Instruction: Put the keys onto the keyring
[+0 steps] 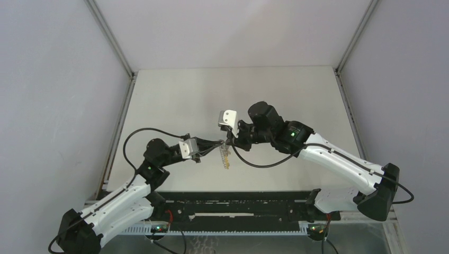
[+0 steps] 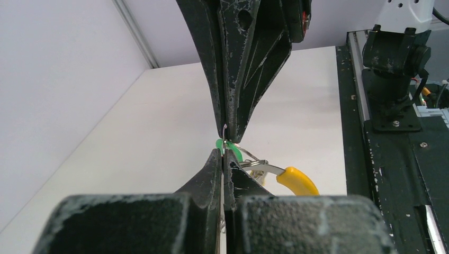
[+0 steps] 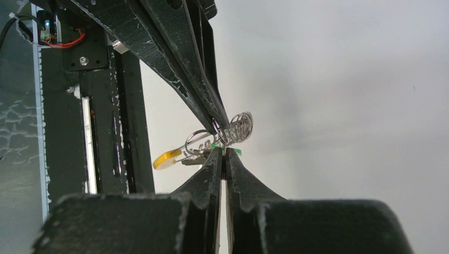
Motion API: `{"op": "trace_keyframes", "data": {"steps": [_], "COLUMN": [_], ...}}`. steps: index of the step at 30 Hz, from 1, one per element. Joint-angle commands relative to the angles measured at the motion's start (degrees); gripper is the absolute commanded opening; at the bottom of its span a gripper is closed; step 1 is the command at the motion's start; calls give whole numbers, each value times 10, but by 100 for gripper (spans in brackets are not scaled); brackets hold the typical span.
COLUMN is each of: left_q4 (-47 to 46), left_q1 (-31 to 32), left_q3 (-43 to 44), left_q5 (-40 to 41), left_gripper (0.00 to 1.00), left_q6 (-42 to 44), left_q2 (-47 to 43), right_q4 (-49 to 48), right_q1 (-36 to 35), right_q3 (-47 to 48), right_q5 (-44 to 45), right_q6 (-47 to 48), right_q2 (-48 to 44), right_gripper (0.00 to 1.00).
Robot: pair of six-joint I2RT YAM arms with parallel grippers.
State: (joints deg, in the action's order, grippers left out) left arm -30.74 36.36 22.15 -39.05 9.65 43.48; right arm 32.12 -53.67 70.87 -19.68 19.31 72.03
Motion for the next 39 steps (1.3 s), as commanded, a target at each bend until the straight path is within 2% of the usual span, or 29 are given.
{"op": "trace_keyframes", "data": {"steps": [1,10,22,31,39], "left_q4": [-24,-24,-24,10,8], "left_q1": [2,2,4,9,11], "left_q3": [-3,-1,1,18,14], "left_q5": [10,10,-28,-63,-58], "left_gripper": [0,0,0,0,0], "left_q6": [-2,-3,-1,12,15], "left_q2": [-4,0,-5,5,-8], "right_q4": [-19,-26,-33,-29,-24], "right_q1": [-9,-15,-8,6,26], "right_q3": [9,9,17,28,31], "right_q5": [-14,-17,16,3,-8], "right_q6": [14,21,-10,-32,-56], "right_q2": [-20,-18,-8,-1,6], "right_gripper": [0,0,0,0,0]}}
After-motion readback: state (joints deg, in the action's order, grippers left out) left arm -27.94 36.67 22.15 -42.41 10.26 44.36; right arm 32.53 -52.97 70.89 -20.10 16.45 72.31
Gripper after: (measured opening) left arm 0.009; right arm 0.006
